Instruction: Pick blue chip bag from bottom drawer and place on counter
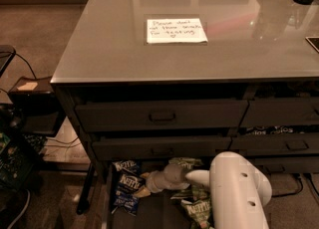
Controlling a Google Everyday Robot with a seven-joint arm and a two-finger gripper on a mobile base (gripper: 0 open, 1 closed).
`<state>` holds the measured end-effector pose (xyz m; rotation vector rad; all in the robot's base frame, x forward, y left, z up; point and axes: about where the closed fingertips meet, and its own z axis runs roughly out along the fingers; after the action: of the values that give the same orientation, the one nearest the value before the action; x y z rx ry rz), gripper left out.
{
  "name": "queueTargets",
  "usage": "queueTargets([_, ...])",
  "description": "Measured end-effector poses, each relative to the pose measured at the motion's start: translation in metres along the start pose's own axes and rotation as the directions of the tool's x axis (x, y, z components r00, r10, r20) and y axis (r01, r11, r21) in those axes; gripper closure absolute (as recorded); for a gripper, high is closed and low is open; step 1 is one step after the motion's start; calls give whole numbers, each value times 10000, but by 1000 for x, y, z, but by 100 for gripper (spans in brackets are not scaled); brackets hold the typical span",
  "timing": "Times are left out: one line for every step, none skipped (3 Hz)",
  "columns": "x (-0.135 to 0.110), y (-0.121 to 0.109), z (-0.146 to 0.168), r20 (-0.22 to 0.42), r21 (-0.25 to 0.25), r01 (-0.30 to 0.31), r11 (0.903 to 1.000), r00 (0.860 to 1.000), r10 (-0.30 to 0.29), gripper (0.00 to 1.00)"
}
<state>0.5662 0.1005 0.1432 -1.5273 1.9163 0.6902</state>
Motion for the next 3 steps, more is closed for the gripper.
queueTargets([-4,3,-4,113,-59,-135,9999,9998,136,64])
queueTargets([-15,9,-15,347,-10,-176,9998,9992,176,89])
queueTargets([-28,22,-28,617,-62,-144,9999,9980,147,100])
